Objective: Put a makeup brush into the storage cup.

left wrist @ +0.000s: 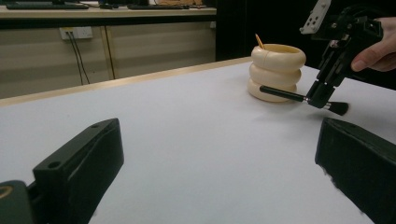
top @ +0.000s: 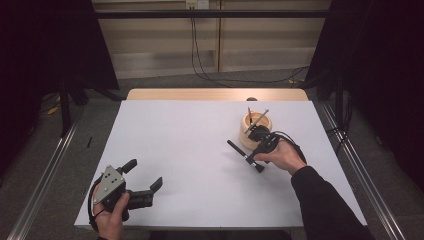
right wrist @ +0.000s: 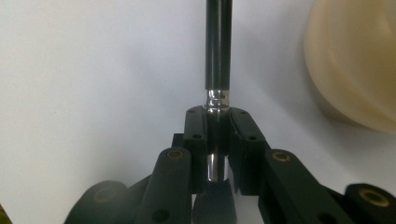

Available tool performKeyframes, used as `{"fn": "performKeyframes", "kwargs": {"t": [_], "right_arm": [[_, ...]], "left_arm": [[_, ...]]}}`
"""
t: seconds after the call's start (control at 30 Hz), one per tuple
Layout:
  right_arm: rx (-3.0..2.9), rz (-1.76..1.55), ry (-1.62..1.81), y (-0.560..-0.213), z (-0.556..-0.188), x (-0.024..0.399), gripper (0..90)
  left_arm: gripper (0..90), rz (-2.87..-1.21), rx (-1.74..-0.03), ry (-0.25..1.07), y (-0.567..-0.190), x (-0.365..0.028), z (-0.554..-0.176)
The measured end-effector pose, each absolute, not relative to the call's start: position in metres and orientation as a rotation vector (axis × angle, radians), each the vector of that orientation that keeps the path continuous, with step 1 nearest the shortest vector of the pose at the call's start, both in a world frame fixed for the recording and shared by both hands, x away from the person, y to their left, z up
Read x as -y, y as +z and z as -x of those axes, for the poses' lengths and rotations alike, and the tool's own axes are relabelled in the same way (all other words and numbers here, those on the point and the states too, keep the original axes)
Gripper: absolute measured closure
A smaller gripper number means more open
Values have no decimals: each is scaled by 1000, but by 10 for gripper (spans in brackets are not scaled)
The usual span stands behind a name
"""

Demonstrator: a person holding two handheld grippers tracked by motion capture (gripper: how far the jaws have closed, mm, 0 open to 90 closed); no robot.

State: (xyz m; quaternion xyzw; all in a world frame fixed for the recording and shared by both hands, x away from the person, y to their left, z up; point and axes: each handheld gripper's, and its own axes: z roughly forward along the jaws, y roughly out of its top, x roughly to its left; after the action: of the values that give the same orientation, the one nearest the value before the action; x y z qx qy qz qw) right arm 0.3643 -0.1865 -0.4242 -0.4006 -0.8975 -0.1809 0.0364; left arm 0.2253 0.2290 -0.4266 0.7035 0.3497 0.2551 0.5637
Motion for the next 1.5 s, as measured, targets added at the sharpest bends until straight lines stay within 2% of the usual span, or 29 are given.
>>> {"fn": "performKeyframes", "kwargs": {"t": [0.7, 1.5], "right_arm": [[2744, 1260, -876, -411, -349, 201, 785], [2675, 1301, -1401, -402, -329, 223, 785]], "left_arm": [[12, -1648, -824, 603, -426, -229, -225], [14, -1651, -824, 600, -426, -230, -225]]}}
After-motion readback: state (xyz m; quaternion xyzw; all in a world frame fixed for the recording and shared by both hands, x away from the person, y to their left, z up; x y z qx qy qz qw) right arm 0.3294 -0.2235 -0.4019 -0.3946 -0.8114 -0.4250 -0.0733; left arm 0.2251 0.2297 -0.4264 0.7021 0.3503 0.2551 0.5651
